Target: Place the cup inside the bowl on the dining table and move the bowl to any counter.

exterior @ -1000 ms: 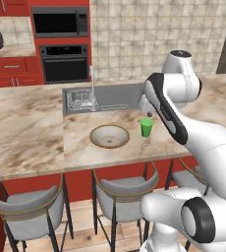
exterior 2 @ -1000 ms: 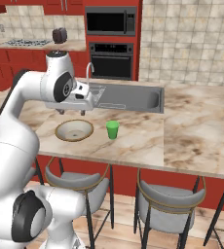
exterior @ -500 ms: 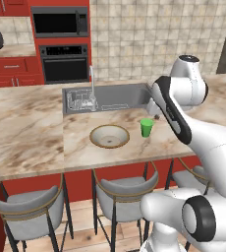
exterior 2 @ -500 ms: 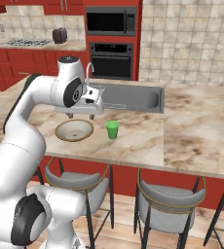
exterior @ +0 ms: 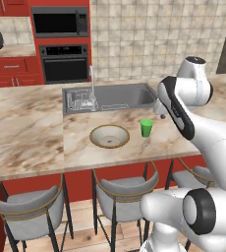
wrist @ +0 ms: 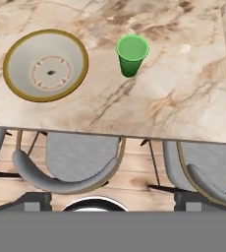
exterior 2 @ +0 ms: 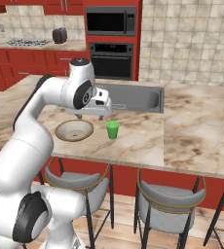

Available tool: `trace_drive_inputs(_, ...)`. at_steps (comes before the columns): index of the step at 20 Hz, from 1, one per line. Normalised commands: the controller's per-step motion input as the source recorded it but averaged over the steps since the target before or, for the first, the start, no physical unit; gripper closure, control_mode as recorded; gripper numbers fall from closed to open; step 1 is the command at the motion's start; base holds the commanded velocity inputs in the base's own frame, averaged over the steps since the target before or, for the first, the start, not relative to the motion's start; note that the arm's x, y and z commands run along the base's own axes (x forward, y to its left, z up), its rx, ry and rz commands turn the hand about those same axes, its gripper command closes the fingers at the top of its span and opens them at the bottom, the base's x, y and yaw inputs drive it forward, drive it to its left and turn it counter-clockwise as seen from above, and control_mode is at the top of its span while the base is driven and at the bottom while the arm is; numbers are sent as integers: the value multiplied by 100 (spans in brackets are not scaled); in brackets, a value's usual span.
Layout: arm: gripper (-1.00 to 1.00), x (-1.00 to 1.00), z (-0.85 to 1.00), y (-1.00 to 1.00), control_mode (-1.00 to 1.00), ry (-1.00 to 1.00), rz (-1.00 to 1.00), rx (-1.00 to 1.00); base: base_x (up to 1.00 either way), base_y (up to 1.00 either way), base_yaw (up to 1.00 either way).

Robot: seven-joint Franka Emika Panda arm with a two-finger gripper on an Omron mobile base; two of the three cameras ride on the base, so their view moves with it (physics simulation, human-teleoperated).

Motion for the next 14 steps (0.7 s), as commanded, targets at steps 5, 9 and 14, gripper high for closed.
trace_drive_inputs(5, -100, 29, -3, -16, -100, 0, 0, 0, 0, 0, 0)
trace_drive_inputs(9, -100, 39, -3, -11, -100, 0, 0, 0, 0, 0, 0)
trace_drive_inputs(14, -100, 45, -1, -3, -100, 0, 0, 0, 0, 0, 0)
